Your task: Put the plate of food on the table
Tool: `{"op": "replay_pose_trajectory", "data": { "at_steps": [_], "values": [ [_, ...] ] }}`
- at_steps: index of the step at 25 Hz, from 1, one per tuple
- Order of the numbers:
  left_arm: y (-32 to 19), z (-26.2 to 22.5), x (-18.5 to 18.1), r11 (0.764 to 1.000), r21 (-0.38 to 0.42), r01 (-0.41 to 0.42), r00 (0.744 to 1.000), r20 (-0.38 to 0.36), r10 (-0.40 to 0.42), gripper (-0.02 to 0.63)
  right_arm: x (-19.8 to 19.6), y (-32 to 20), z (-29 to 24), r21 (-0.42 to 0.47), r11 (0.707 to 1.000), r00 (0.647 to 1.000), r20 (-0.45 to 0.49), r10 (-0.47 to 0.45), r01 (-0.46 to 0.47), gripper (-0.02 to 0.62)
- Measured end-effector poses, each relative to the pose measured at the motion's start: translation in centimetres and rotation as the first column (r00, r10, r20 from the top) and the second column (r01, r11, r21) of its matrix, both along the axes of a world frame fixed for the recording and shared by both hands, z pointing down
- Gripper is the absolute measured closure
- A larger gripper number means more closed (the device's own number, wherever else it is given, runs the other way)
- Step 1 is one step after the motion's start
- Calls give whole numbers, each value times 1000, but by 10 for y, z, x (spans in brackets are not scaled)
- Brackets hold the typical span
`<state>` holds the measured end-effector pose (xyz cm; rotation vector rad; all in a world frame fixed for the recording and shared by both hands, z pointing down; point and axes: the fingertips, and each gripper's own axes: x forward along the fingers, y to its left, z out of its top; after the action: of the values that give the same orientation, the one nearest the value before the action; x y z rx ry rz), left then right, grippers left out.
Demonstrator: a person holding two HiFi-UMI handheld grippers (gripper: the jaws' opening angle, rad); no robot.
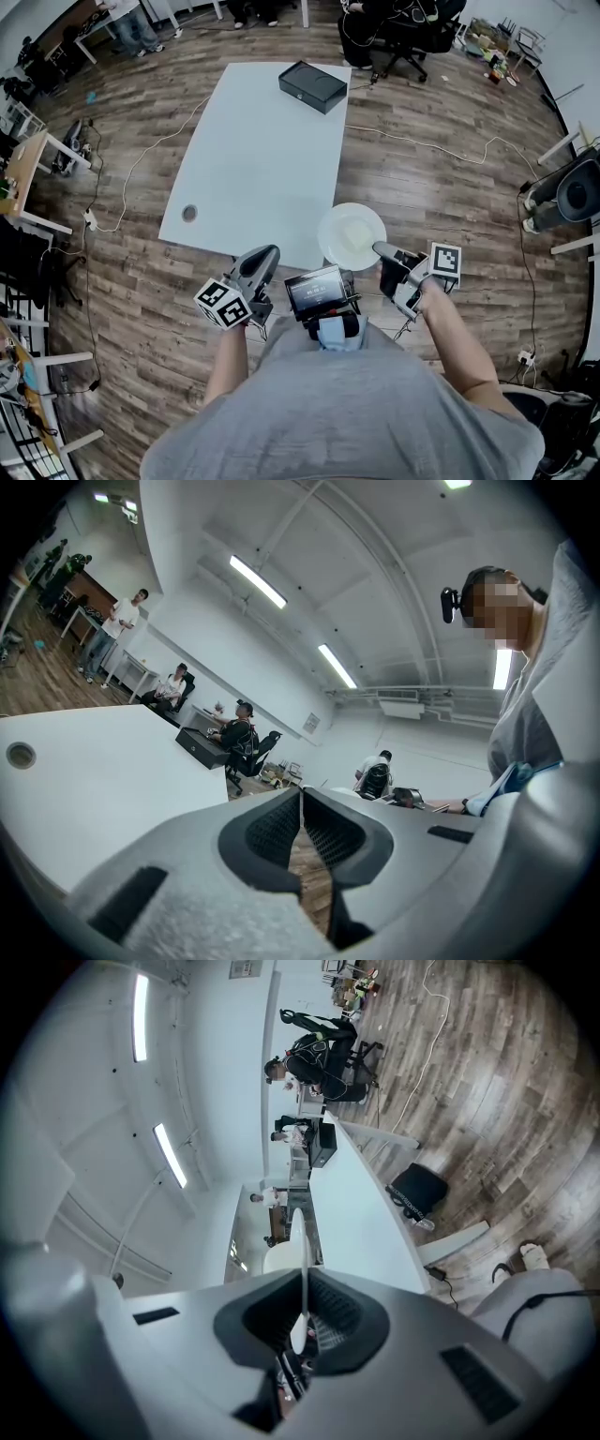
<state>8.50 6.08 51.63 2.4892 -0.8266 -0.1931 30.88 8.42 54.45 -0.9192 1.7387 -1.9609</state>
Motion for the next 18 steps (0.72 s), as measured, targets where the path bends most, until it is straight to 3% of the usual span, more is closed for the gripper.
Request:
{"op": "replay_pose_trajectory", "data": {
  "at_steps": [18],
  "values": [
    [2,0,-7,998,-12,57,998,-2,-57,583,-7,-15,5,-10,998,999,-2,-54,54,560]
  ]
}}
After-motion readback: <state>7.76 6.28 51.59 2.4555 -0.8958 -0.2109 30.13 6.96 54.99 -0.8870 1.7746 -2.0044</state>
